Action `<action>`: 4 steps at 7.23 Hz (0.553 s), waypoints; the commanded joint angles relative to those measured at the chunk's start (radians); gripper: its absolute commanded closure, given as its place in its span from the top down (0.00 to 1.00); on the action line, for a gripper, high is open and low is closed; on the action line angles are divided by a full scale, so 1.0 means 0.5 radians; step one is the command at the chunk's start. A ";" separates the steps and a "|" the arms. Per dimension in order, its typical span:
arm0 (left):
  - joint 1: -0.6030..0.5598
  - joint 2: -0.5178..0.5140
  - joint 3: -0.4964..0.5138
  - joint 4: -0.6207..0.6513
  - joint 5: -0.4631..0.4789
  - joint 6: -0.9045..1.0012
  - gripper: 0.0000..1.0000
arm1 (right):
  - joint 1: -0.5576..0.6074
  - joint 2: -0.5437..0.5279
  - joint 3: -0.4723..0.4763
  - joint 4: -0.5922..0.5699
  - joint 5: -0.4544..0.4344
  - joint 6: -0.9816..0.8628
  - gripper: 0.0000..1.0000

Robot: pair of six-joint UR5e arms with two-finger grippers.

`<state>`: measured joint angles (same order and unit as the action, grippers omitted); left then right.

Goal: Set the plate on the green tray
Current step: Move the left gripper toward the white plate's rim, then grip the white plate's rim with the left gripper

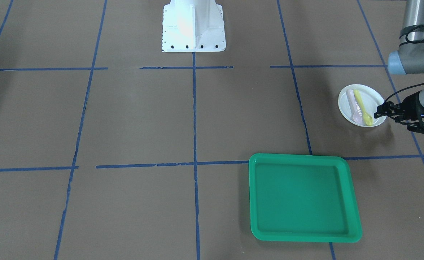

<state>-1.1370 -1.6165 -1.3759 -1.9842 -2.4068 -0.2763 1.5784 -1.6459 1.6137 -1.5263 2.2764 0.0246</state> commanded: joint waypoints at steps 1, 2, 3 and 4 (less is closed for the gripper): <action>-0.005 0.057 -0.015 -0.026 -0.003 0.104 0.71 | 0.000 0.000 0.000 0.000 0.000 0.000 1.00; -0.005 0.091 -0.070 -0.026 -0.003 0.114 0.68 | 0.000 0.000 0.000 0.000 0.000 0.000 1.00; -0.005 0.143 -0.131 -0.029 -0.003 0.117 0.68 | 0.000 0.003 0.000 0.000 0.000 0.003 1.00; -0.005 0.147 -0.138 -0.072 0.000 0.117 0.68 | 0.000 0.000 0.000 0.000 0.000 0.000 1.00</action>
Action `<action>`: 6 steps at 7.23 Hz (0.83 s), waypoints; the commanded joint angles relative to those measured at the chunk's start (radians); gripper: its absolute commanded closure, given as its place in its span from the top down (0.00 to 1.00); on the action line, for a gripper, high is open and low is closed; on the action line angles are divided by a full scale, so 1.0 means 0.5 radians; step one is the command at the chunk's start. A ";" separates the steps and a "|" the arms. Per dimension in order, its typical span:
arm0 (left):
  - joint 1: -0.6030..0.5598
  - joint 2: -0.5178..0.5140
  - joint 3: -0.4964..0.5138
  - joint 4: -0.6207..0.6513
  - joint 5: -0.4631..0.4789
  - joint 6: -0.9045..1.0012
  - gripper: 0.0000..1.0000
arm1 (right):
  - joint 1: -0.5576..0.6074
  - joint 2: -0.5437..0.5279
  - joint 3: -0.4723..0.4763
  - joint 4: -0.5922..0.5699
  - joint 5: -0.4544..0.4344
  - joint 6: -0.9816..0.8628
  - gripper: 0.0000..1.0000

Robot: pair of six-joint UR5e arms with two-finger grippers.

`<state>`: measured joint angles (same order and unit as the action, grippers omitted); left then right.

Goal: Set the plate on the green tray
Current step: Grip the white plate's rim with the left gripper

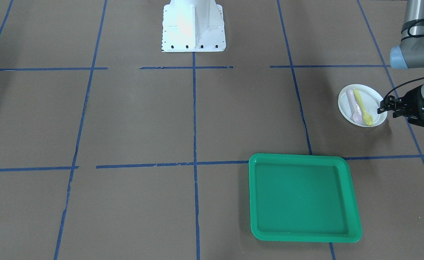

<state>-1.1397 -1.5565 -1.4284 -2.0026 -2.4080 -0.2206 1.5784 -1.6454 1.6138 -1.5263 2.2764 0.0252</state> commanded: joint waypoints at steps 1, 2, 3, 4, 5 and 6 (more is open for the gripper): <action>0.003 0.027 -0.021 -0.050 0.002 0.006 0.68 | 0.000 -0.001 0.000 0.000 0.000 -0.001 1.00; 0.006 0.027 -0.015 -0.051 0.002 0.006 0.68 | 0.000 -0.001 0.000 0.000 0.000 -0.001 1.00; 0.009 0.027 0.016 -0.054 0.002 0.009 0.68 | 0.000 0.002 0.000 0.000 0.000 -0.001 1.00; 0.009 0.027 0.019 -0.054 0.005 0.009 0.66 | 0.000 -0.001 0.000 0.000 0.000 0.002 1.00; 0.012 0.024 0.034 -0.054 0.005 0.009 0.64 | 0.000 -0.001 0.000 0.000 0.000 -0.001 1.00; 0.012 0.024 0.031 -0.054 0.002 0.009 0.62 | 0.000 -0.001 0.000 0.000 0.000 -0.001 1.00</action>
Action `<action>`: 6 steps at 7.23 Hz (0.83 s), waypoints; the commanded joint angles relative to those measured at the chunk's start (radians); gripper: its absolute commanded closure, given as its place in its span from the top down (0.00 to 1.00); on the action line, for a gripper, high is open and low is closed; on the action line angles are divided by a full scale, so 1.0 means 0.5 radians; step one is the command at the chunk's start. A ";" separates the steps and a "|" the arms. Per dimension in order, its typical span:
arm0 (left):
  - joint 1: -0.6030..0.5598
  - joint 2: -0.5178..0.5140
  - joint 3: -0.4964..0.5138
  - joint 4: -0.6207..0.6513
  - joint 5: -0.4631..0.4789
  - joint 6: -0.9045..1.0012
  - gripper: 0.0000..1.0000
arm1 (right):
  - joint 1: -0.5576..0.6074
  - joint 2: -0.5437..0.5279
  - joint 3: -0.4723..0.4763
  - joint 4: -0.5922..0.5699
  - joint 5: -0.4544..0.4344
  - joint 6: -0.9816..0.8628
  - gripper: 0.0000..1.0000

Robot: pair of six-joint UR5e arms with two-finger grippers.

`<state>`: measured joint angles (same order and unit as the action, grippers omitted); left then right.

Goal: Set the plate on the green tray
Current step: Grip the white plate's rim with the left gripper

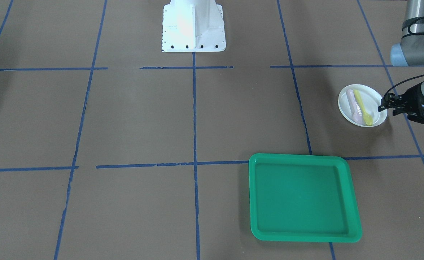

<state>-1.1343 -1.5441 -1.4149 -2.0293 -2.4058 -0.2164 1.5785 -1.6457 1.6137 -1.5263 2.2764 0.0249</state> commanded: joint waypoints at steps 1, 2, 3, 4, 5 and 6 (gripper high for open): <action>0.004 -0.001 0.007 -0.003 0.001 0.003 0.60 | 0.000 0.002 0.000 0.000 0.000 0.002 1.00; 0.011 -0.001 0.007 0.000 0.001 0.003 0.60 | 0.000 -0.001 0.000 0.000 0.000 -0.001 1.00; 0.014 -0.001 0.016 -0.003 0.001 0.003 0.60 | 0.000 0.002 0.000 0.000 0.000 -0.001 1.00; 0.017 -0.001 0.019 -0.003 0.001 0.000 0.56 | 0.000 -0.001 0.000 0.000 0.000 -0.001 1.00; 0.017 -0.001 0.029 -0.012 -0.002 0.003 0.52 | 0.000 0.002 0.000 0.000 0.000 -0.001 1.00; 0.017 -0.001 0.032 -0.025 -0.002 0.000 0.43 | 0.000 0.003 0.000 0.000 0.000 -0.001 1.00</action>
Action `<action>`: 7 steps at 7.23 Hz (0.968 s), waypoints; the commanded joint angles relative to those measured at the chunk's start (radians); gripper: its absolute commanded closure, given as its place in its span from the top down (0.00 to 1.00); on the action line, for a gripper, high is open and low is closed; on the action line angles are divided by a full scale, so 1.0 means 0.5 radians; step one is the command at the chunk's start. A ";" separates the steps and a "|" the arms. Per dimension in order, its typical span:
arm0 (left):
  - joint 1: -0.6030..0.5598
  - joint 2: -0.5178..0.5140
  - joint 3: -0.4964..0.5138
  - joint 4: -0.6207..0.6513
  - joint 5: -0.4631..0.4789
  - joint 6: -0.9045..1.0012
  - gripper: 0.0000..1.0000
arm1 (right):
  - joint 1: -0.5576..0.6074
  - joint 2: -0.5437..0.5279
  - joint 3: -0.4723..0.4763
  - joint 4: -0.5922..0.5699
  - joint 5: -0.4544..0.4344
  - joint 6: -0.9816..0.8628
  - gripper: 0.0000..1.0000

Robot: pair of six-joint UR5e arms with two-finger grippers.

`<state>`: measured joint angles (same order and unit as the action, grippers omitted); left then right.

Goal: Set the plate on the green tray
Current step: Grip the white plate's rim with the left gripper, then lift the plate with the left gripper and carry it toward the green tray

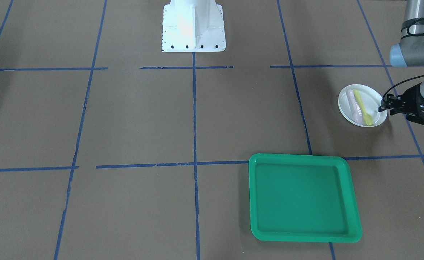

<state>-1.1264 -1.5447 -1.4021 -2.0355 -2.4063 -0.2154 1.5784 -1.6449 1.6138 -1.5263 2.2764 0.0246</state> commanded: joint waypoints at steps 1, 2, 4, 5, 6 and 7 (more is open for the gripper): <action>0.001 0.000 0.003 -0.016 -0.001 -0.002 0.28 | 0.000 -0.002 0.000 0.000 0.000 0.000 1.00; 0.001 0.000 0.006 -0.016 -0.001 -0.005 0.14 | 0.000 -0.002 0.000 0.000 0.000 0.000 1.00; 0.001 0.000 0.003 -0.010 -0.016 -0.008 0.00 | 0.000 -0.002 0.000 0.000 0.000 0.003 1.00; -0.005 0.003 -0.003 -0.006 -0.029 -0.005 0.00 | 0.000 -0.002 0.000 0.000 0.000 0.003 1.00; -0.023 0.058 -0.033 -0.003 -0.056 0.059 0.00 | 0.000 -0.002 0.000 0.000 0.000 0.000 1.00; -0.075 0.095 -0.037 0.006 -0.281 0.136 0.00 | 0.000 -0.002 0.000 0.000 0.000 0.003 1.00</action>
<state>-1.1407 -1.5207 -1.4137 -2.0369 -2.4548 -0.1877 1.5785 -1.6460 1.6138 -1.5263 2.2764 0.0254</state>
